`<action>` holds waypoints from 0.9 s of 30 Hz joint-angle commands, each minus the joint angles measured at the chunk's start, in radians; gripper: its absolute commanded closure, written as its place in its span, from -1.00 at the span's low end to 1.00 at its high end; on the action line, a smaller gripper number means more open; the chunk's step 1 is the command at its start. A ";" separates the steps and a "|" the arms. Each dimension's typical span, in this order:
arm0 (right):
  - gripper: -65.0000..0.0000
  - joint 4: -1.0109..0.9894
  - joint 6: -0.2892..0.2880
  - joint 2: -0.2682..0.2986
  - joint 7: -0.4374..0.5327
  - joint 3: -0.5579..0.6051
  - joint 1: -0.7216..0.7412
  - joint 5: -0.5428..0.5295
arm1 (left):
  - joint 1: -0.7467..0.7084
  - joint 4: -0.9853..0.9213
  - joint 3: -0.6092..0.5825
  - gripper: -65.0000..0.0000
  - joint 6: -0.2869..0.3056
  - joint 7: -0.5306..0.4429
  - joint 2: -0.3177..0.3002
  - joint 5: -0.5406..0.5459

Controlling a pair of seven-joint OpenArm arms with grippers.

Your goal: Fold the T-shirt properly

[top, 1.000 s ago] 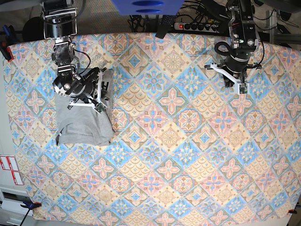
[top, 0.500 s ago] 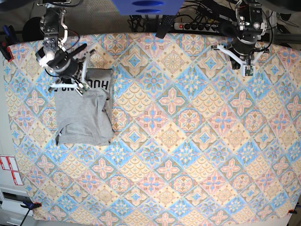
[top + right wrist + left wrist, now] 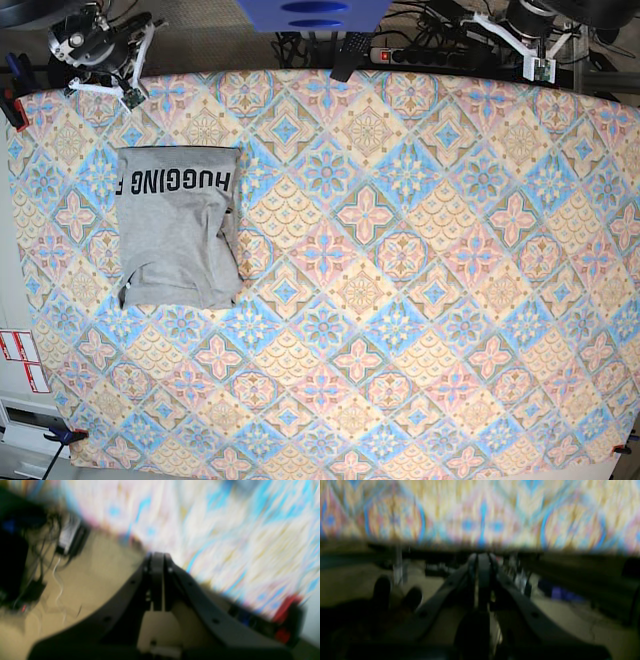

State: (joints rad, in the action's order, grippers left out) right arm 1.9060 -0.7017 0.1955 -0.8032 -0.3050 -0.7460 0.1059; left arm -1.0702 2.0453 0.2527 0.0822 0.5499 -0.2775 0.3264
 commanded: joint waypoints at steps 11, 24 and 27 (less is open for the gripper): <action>1.00 -0.164 0.004 -0.075 0.015 -0.066 -0.142 -0.004 | -0.086 -0.196 -0.002 1.00 -0.002 -0.020 -0.004 -0.006; 1.00 -0.917 0.004 -0.070 0.224 -0.056 0.110 -0.001 | 0.238 -0.941 -0.277 1.00 -0.009 -0.313 0.004 -0.054; 1.00 -1.106 0.004 -0.070 0.331 -0.056 0.188 -0.001 | 0.339 -1.118 -0.344 1.00 -0.009 -0.376 0.024 -0.054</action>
State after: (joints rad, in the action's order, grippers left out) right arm 0.7971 -0.6918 0.1184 -0.4618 -0.3565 -0.5369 0.1047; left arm -0.7097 0.9295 -0.0891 0.0746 0.1757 -0.2508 0.2691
